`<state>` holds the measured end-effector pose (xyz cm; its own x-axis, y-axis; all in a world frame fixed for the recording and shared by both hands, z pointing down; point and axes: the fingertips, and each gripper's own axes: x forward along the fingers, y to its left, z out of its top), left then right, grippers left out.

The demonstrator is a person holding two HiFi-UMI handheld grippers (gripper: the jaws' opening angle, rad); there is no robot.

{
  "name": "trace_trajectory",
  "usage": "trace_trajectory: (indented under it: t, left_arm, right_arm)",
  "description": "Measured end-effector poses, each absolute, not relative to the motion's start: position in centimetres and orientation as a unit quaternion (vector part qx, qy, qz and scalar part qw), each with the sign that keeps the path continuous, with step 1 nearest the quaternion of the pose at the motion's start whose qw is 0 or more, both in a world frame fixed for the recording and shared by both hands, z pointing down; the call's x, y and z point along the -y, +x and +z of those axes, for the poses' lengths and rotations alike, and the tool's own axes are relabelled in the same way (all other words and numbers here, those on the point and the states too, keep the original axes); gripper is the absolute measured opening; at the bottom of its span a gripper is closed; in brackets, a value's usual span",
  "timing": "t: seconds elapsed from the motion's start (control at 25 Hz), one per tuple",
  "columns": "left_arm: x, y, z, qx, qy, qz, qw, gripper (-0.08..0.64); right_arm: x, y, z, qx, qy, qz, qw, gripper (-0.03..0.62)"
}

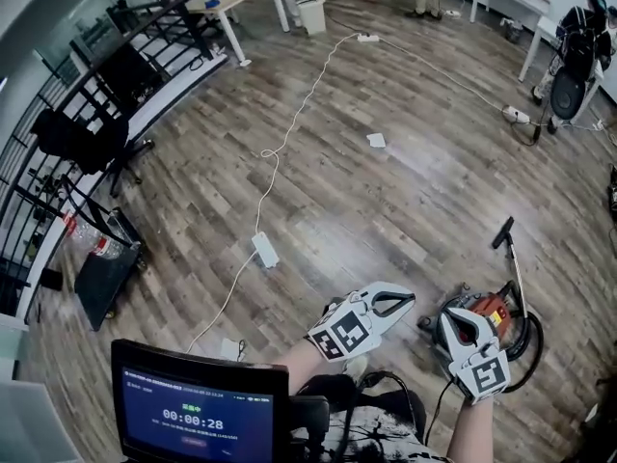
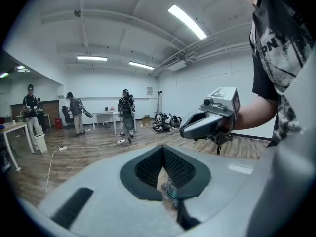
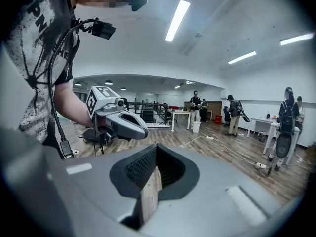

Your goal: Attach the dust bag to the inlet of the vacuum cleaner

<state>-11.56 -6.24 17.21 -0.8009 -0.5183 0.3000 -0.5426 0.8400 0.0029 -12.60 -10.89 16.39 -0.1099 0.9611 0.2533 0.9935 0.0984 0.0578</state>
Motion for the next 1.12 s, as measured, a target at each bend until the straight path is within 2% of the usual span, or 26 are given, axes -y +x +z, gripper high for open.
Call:
trace_trajectory:
  t: [0.72, 1.0, 1.12]
  left_arm:
    - [9.9, -10.1, 8.6, 0.986, 0.146, 0.020, 0.074, 0.002]
    - [13.5, -9.2, 8.5, 0.991, 0.116, 0.018, 0.068, 0.002]
    - [14.9, -8.7, 7.6, 0.991, 0.114, 0.022, 0.067, 0.002]
  right_arm:
    - [13.8, -12.4, 6.9, 0.665, -0.740, -0.096, -0.015, 0.008]
    - [17.7, -12.5, 7.0, 0.656, -0.750, -0.085, -0.001, 0.008]
    - [18.7, -12.0, 5.6, 0.654, -0.753, -0.065, -0.023, 0.008]
